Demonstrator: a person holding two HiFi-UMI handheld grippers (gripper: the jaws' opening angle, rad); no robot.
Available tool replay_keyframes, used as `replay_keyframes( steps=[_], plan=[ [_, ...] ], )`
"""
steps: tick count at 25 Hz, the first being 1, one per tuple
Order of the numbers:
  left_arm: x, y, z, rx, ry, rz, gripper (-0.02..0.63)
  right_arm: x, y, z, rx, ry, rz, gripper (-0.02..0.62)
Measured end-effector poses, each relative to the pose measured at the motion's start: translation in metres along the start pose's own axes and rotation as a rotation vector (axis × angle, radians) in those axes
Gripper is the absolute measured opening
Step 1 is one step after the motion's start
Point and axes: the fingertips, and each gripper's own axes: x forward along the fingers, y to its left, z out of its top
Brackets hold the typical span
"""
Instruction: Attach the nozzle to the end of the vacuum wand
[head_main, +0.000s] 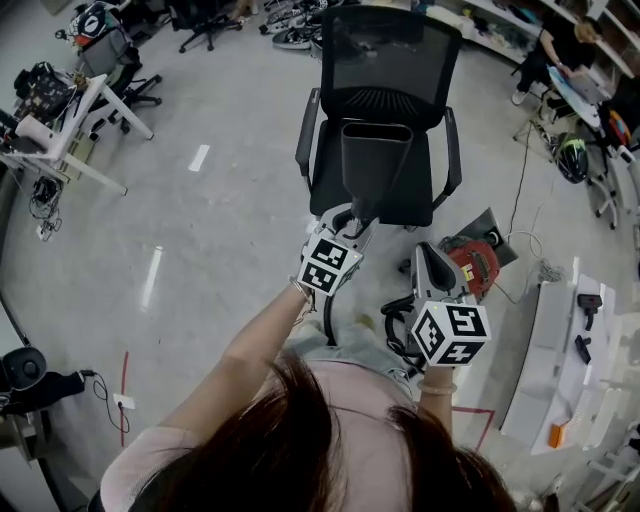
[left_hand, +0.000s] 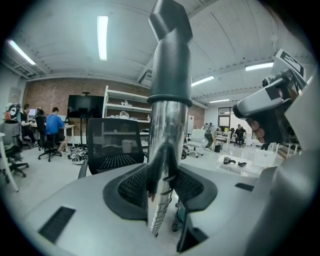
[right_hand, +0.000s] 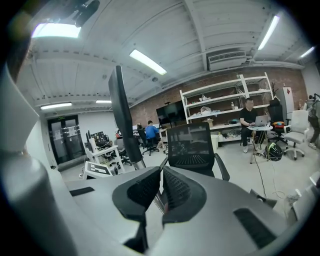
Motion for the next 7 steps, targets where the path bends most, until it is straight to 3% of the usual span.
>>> replay_keyframes(
  steps=[7],
  plan=[
    [0.0004, 0.0053, 0.0065, -0.017, -0.018, 0.015, 0.152, -0.0009, 0.0010, -0.0057, 0.005, 0.023, -0.016, 0.029]
  ],
)
